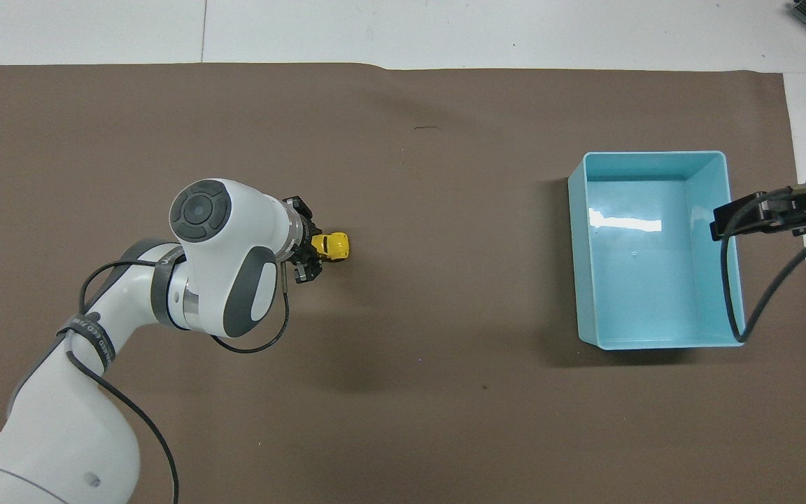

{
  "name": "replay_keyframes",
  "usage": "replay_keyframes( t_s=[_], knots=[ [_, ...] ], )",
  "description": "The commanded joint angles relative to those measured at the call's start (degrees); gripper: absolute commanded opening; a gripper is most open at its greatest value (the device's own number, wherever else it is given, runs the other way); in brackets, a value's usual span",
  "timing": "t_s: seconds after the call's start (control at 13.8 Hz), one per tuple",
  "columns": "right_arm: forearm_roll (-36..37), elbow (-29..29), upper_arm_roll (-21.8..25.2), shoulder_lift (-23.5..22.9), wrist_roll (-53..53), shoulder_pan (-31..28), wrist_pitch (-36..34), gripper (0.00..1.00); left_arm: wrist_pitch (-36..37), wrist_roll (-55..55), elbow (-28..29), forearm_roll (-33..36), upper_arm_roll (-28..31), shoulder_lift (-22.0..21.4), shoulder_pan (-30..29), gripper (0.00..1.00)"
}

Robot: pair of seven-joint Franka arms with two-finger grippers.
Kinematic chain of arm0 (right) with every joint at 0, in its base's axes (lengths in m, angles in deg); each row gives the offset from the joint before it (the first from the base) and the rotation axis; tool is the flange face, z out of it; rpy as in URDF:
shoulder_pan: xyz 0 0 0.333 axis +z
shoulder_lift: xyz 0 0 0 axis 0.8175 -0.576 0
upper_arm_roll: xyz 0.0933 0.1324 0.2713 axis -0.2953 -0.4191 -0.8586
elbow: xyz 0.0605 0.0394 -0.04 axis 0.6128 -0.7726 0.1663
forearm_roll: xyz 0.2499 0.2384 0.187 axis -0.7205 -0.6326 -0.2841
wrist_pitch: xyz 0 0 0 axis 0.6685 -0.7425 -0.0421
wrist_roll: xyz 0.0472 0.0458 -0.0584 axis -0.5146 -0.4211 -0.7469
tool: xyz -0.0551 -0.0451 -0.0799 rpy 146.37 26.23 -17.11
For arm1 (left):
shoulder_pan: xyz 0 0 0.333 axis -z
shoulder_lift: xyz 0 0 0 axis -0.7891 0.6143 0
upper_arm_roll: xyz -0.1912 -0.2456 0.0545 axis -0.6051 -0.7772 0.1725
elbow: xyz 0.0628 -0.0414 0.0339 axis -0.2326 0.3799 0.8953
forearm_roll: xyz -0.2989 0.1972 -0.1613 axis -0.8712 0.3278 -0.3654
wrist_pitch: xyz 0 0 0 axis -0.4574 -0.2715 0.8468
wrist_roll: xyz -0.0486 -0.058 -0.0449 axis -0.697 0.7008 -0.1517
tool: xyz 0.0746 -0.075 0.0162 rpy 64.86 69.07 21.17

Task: Wind up and store yellow beetle car

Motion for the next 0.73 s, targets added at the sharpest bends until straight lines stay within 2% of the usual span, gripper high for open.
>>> replay_keyframes(
  t_s=[0.0,0.07,0.36,0.44,0.51,0.65],
  knots=[
    [-0.81,-0.12,-0.22,0.24,-1.05,-0.56,-0.21,1.0,-0.7,-2.55,1.3,0.0,0.44,2.02,-0.99,0.1],
    [-0.81,-0.2,-0.22,0.24,-1.05,-0.56,-0.21,1.0,-0.7,-2.55,1.3,0.0,0.44,2.02,-0.99,0.1],
    [-0.81,-0.2,-0.22,0.24,-1.05,-0.56,-0.21,1.0,-0.7,-1.94,1.21,-0.09,0.44,1.94,-1.25,0.25],
    [-0.81,-0.12,-0.22,0.24,-1.05,-0.56,-0.21,1.0,-0.61,-1.76,1.21,-0.09,0.44,1.93,-1.52,0.66],
    [-0.81,-0.12,-0.22,0.24,-1.05,-0.56,-0.21,1.0,-0.44,-1.85,0.86,-0.09,0.44,1.76,-2.04,1.0],
    [-0.81,-0.2,-0.22,0.24,-1.05,-0.56,-0.21,1.0,3.67,-1.85,-1.06,-0.09,0.7,-0.25,-2.31,1.0]
  ],
)
